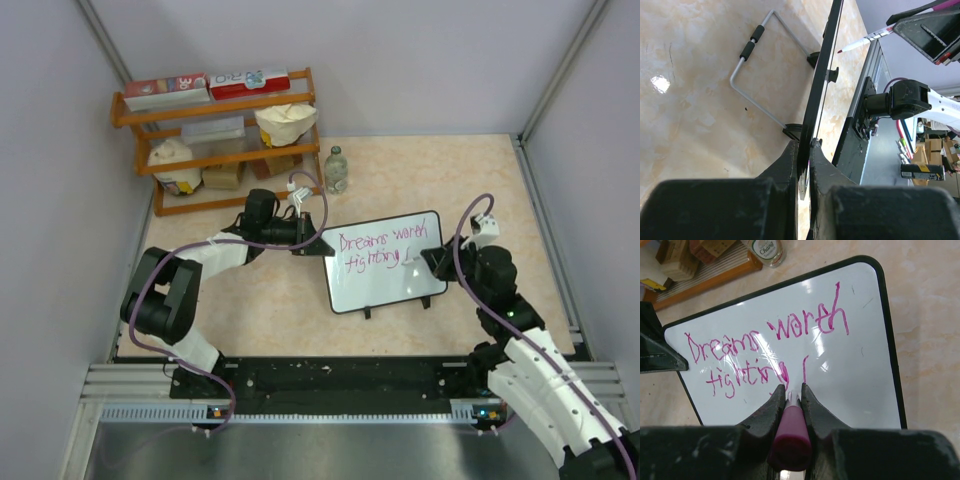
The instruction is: Write a sentence on the whiteboard
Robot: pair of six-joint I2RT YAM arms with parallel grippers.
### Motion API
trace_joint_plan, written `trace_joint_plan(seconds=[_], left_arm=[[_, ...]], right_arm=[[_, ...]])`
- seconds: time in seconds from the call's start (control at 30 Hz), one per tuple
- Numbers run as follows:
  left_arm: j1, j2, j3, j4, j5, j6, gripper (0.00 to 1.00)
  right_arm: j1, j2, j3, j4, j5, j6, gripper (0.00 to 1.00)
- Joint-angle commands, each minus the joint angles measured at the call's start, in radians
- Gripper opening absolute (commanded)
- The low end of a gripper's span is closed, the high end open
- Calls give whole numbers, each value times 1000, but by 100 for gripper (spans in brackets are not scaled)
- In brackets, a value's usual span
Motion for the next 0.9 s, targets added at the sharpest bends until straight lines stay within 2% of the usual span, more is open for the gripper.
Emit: trace_joint_plan(seconds=[0.0, 0.37, 0.87], left_arm=[[9, -15, 17, -30, -132, 56, 0], [7, -13, 17, -28, -132, 57, 0], [7, -10, 17, -26, -132, 54, 0]], right_arm=[[-8, 39, 84, 74, 10, 9, 0], [-8, 105, 79, 114, 44, -7, 0], [-8, 62, 65, 36, 167, -57, 0]])
